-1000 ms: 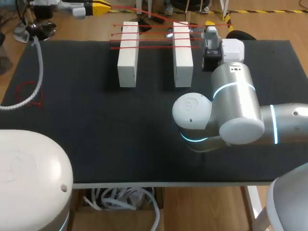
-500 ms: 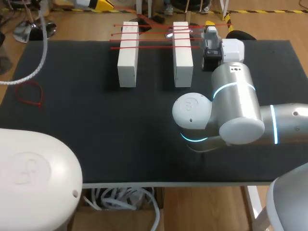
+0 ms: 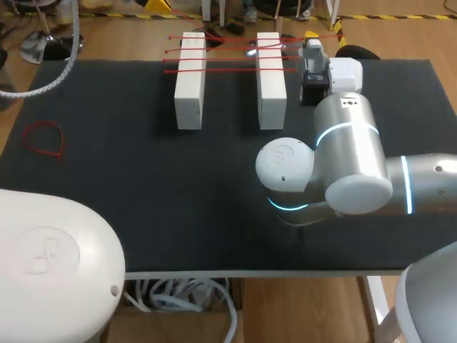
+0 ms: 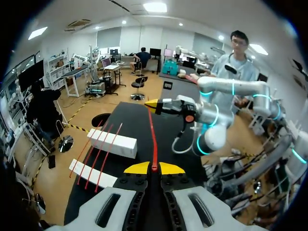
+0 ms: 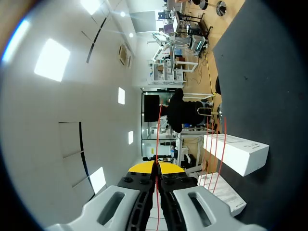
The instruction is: Grab the tape and strap the tape.
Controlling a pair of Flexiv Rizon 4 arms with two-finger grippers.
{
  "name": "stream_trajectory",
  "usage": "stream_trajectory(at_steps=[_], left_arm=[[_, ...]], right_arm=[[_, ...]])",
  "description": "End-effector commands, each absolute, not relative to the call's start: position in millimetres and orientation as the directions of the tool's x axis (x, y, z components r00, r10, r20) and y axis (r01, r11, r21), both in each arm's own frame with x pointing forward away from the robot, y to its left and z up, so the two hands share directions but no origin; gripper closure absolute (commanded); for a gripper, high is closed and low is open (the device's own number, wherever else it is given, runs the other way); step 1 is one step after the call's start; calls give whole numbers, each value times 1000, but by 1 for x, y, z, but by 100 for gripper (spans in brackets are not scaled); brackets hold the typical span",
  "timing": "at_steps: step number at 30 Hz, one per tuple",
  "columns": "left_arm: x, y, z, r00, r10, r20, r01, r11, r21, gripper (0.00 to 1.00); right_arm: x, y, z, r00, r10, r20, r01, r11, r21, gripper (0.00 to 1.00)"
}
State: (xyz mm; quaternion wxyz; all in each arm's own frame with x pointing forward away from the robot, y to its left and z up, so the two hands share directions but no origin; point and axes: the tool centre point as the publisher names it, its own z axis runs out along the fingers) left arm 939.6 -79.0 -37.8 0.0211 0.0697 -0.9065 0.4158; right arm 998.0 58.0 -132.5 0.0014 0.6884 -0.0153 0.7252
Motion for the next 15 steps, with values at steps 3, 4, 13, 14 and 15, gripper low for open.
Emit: stream_trajectory(at_steps=[3,4,13,14,15], left_arm=[[943,-83,-30,-990,-106,96,-142,791,-595,100],[943,-84,-29,-990,-105,89,-138,786,-603,100],[943,-87,-24,-989,-130,76,-151,846,-512,100],[943,-88,-25,-988,-135,78,-156,854,-497,100],[944,-89,-25,-988,-130,80,-152,861,-486,100]], right_arm=[[998,57,-130,-47,-17,999,-22,-1000,-18,100],[998,57,-130,-47,-17,999,-22,-1000,-18,100],[998,57,-130,-47,-17,999,-22,-1000,-18,100],[998,57,-130,-47,-17,999,-22,-1000,-18,100],[998,57,-130,-47,-17,999,-22,-1000,-18,100]])
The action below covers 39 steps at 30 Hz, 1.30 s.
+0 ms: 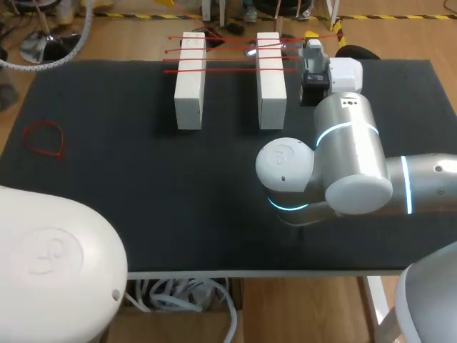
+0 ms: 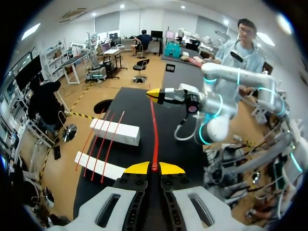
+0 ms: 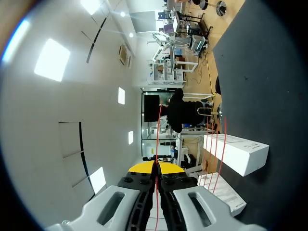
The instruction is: Grab the tape and strap the tape.
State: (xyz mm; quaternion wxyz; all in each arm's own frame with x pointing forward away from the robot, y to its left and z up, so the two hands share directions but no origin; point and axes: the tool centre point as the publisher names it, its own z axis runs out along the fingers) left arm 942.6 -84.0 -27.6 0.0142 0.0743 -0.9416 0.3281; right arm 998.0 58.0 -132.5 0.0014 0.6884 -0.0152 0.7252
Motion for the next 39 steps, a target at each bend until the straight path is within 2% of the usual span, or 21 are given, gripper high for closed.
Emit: stream_trajectory(at_steps=[1,11,39], left_arm=[[944,-90,-25,-989,-129,77,-150,860,-488,100],[947,-100,-27,-992,-114,59,-129,879,-459,100],[939,-93,-39,-994,-103,24,-101,855,-509,100]], right_arm=[[998,57,-130,-47,-17,999,-22,-1000,-18,100],[998,57,-130,-47,-17,999,-22,-1000,-18,100],[998,57,-130,-47,-17,999,-22,-1000,-18,100]])
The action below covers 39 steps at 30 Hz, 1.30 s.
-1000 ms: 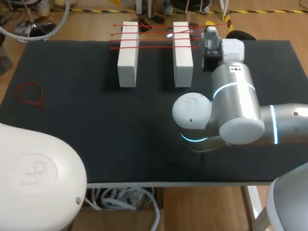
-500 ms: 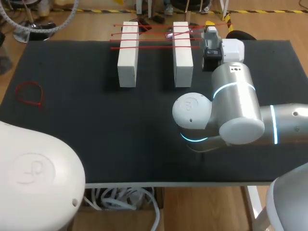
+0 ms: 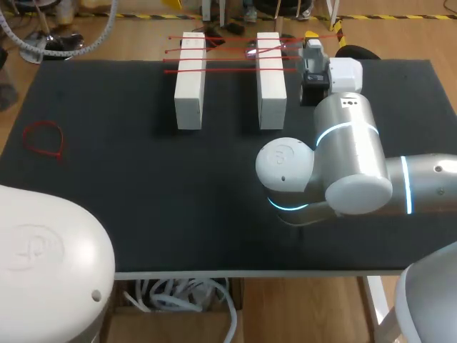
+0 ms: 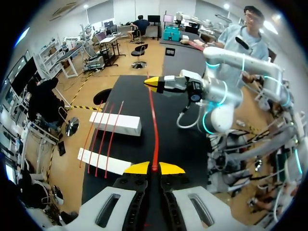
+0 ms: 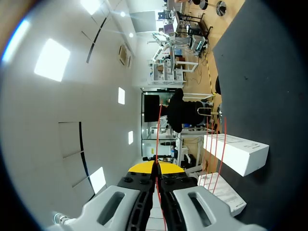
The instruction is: Grab the tape and strap the tape.
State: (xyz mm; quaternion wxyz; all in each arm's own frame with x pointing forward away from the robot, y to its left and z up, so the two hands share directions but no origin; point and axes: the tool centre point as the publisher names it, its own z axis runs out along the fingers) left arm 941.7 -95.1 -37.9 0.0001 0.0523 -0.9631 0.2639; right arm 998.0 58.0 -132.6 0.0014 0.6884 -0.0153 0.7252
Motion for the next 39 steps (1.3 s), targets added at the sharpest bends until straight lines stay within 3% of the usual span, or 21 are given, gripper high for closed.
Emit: stream_trajectory(at_steps=[1,39], left_arm=[[939,-93,-39,-994,-102,25,-101,855,-509,100],[938,-93,-40,-994,-108,28,-106,852,-513,100]], right_arm=[[998,57,-130,-47,-17,999,-22,-1000,-18,100],[999,56,-128,-58,-10,998,-15,-1000,-11,100]])
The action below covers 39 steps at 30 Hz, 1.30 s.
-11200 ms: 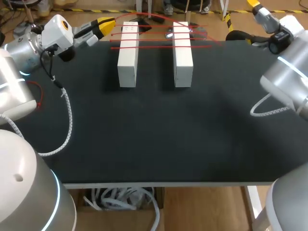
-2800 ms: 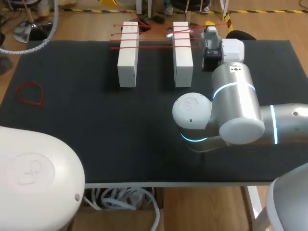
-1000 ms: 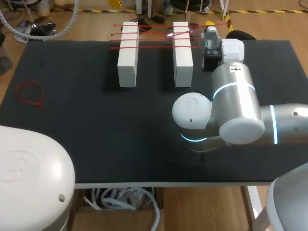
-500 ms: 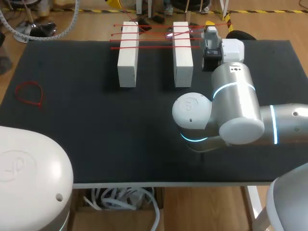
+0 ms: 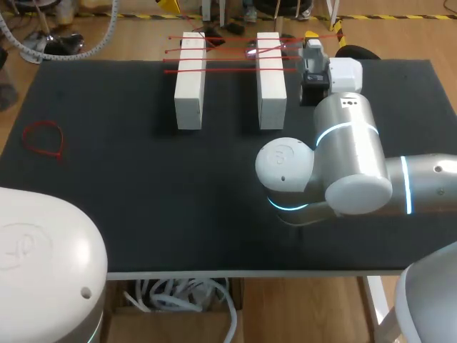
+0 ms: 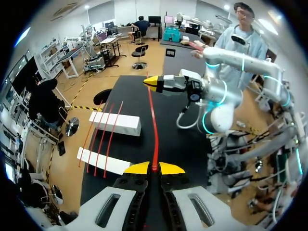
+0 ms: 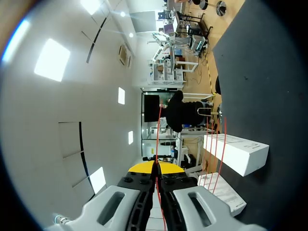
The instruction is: Grab the tape and strap the tape.
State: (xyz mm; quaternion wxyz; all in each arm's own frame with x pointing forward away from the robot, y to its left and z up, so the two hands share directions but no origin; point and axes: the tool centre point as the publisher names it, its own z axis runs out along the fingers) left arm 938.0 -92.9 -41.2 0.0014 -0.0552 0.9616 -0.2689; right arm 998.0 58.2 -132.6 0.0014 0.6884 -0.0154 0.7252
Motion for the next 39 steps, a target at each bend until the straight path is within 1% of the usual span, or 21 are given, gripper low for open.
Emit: stream_trajectory(at_steps=[1,5,10,12,17,22,24,28,36,39], left_arm=[[938,-93,-40,-994,-108,28,-106,852,-513,100],[938,-93,-40,-994,-108,28,-106,852,-513,100],[938,-93,-40,-994,-108,28,-106,852,-513,100],[938,-93,-40,-994,-108,28,-106,852,-513,100],[938,-93,-40,-994,-108,28,-106,852,-513,100],[938,-93,-40,-994,-108,28,-106,852,-513,100],[938,-93,-40,-994,-108,28,-106,852,-513,100],[938,-93,-40,-994,-108,28,-106,852,-513,100],[938,-93,-40,-994,-108,28,-106,852,-513,100],[938,-93,-40,-994,-108,28,-106,852,-513,100]], right_arm=[[1000,57,-124,-67,24,997,-16,-1000,23,100],[1002,58,-109,-103,152,983,-11,-988,152,100],[1005,60,-91,-132,389,912,-12,-920,391,100],[1009,60,-83,-157,499,852,-22,-865,502,100],[1013,70,-55,-216,679,702,-33,-723,690,100],[1015,82,-31,-309,833,460,-55,-498,865,100],[1014,86,-25,-342,869,358,-56,-399,915,100],[1013,95,-18,-382,897,222,-75,-269,960,100],[1010,108,-14,-435,900,-9,-122,-48,991,100],[1008,111,-14,-438,897,-65,-144,1,990,100]])
